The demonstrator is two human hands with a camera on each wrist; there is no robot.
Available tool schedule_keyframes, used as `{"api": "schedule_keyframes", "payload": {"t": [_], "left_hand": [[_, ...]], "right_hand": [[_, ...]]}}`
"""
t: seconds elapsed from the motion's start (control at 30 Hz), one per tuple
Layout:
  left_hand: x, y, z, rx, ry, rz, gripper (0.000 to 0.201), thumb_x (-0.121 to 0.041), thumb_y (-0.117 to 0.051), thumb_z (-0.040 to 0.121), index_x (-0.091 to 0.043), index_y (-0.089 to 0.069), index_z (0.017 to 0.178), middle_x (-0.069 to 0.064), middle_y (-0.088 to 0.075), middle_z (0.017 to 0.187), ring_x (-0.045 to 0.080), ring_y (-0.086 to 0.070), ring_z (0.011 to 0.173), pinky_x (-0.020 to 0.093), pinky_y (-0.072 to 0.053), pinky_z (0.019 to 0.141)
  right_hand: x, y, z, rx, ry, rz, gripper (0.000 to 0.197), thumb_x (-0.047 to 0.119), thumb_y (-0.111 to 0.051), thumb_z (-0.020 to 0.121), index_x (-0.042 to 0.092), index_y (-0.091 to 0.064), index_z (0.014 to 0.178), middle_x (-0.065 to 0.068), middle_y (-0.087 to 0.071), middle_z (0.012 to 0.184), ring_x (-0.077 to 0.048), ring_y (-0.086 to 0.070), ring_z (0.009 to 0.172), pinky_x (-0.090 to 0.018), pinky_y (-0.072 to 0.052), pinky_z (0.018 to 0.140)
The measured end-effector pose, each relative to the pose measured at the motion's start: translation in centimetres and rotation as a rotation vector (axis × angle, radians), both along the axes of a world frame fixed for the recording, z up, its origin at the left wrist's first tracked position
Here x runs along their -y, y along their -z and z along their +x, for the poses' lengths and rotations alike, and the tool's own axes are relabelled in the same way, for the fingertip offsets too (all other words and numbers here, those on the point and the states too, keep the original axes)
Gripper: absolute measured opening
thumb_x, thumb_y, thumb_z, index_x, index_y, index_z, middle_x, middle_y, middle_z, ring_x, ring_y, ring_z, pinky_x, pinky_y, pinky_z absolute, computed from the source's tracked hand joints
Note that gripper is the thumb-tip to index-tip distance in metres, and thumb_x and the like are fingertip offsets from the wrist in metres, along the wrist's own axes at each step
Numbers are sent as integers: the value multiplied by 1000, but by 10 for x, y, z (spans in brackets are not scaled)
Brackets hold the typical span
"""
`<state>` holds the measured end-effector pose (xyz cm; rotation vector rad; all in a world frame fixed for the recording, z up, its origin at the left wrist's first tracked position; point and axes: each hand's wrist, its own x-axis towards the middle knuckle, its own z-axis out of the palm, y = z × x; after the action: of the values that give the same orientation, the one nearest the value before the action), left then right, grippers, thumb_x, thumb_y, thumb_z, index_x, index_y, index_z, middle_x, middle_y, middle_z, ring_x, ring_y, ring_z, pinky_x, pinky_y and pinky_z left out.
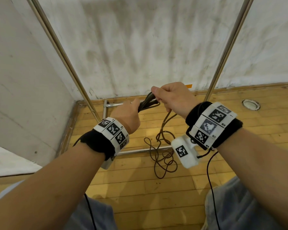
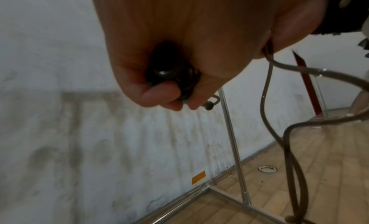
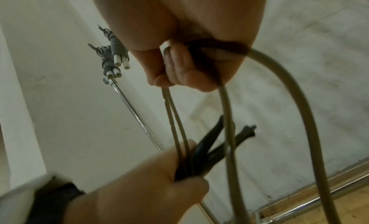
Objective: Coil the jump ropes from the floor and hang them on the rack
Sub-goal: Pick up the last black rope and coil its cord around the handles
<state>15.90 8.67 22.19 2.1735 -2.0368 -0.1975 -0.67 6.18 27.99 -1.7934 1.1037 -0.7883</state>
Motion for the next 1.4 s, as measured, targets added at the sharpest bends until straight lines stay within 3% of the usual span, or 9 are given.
{"api": "schedule_keyframes", "payload": {"t": [0.13,0.33,0.43,0.5,0.67,0.83,1.0,1.13,1.4], "left_hand": [[-2,-3,2,69,9,41,37,-16,-50,85,-24,-44,121,5,-47,110,20,-43,82,33,-37,64],[-17,-18,-1,-175,288,-36,12,-20,-53,83,-31,-48,81,-10,-52,71,15,-51,68,28,-38,58],[-22,-30,-1,-351,303,-109,9,-16,-54,78,-23,-57,75,-9,-53,61,12,-52,58,22,-34,51],[-25,-37,-3,-462,258,-174,17,-14,-56,75,-29,-52,70,-9,-50,58,10,-49,53,15,-32,46],[-27,-56,-10,-668,128,-299,17,-23,-57,70,-24,-43,79,-5,-48,66,8,-43,56,15,-31,46],[-19,-66,-5,-931,-19,-372,32,-5,-61,72,-27,-41,84,0,-56,70,13,-49,55,26,-38,50],[-3,-58,17,-791,-119,-306,21,-14,-60,81,-25,-45,91,-3,-62,78,10,-50,58,27,-39,56],[0,-42,22,-514,-5,-331,14,-24,-53,92,-20,-44,103,-7,-55,75,6,-50,59,11,-36,46],[4,-31,18,-343,41,-465,20,-29,-50,95,-14,-45,107,-4,-51,81,12,-50,63,28,-38,55]], "right_hand": [[13,0,-6,-115,3,-96,25,26,-58,90,10,-62,71,10,-40,50,-1,-38,40,-13,-33,46],[34,6,-21,-75,100,-148,8,22,-63,88,21,-68,82,10,-65,85,-5,-58,86,-19,-41,79],[40,10,-26,-40,96,-114,10,30,-65,86,26,-70,78,20,-63,65,6,-56,65,-18,-39,68],[42,15,-28,-6,86,-61,16,35,-64,86,24,-71,77,17,-52,46,0,-45,45,-21,-34,54],[43,25,-21,181,13,208,18,25,-59,90,16,-69,79,13,-41,44,-8,-28,42,-20,-25,39],[17,43,3,138,-125,340,33,42,-52,93,15,-64,76,12,-40,47,-8,-30,43,-20,-26,39],[-3,39,24,58,-148,372,44,42,-38,98,18,-46,63,10,-36,47,-10,-28,43,-23,-26,44],[-15,29,30,-54,-127,195,47,41,-36,98,19,-34,57,5,-31,51,-10,-25,43,-26,-25,48],[-16,21,24,-149,-111,-20,50,40,-49,93,19,-30,52,10,-25,44,-7,-23,36,-16,-23,40]]}}
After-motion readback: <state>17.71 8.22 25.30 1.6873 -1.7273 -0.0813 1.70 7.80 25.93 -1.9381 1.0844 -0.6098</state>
